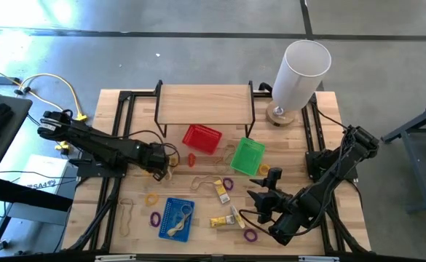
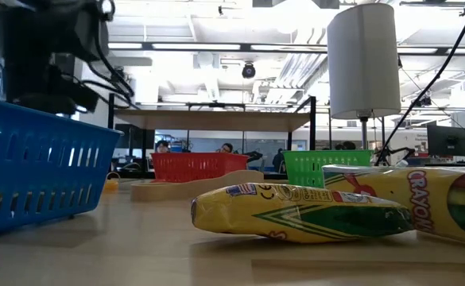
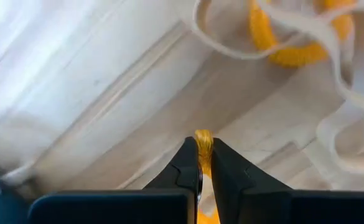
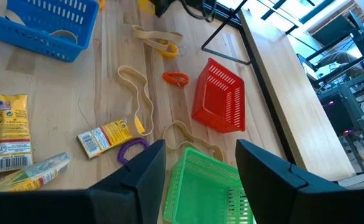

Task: Pick & Place Office Desk Supplies
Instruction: Put the yellow spring keychain into the green bin

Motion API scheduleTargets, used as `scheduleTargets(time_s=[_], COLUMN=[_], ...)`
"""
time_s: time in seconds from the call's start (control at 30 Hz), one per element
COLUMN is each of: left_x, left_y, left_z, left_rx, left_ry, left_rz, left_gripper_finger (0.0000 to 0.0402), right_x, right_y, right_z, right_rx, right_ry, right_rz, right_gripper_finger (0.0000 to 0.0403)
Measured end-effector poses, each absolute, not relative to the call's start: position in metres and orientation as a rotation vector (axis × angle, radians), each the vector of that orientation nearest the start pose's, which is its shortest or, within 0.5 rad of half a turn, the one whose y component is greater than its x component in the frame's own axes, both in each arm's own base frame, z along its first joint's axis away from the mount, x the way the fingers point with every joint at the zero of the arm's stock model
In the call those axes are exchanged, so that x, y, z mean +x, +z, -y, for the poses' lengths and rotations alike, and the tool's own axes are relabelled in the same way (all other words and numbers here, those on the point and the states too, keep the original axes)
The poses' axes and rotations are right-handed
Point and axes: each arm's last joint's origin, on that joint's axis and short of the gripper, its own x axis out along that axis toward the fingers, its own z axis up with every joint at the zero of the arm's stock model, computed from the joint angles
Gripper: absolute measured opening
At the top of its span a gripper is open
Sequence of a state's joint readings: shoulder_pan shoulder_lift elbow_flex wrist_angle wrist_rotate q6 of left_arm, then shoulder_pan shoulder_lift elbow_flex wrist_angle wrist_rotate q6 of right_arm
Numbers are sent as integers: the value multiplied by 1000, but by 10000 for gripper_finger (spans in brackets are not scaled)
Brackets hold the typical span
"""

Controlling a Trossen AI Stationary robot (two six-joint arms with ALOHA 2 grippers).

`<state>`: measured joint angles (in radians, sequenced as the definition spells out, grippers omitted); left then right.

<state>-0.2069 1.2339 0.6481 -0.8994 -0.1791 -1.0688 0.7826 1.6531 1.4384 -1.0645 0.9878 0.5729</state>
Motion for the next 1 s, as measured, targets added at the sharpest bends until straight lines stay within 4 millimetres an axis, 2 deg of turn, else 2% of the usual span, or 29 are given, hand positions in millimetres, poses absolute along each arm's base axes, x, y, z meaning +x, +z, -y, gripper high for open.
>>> scheduleTargets(time_s=[0.4, 0.6, 0.8, 1.0], left_x=[194, 206, 230, 245], left_y=[244, 284, 307, 323], left_z=[51, 54, 62, 69], left_rx=[-404, -260, -214, -186], left_ry=[673, 669, 444, 279], left_rz=[-1077, -862, -663, -510], left_gripper_finger=[11, 11, 11, 11], right_x=[244, 251, 259, 279], right_y=[294, 300, 307, 305], right_z=[-208, -212, -212, -194], right_rx=[-427, -338, -329, -242], right_ry=[-386, -482, -563, -632], right_rz=[-684, -513, -394, -388], right_gripper_finger=[183, 183, 183, 183])
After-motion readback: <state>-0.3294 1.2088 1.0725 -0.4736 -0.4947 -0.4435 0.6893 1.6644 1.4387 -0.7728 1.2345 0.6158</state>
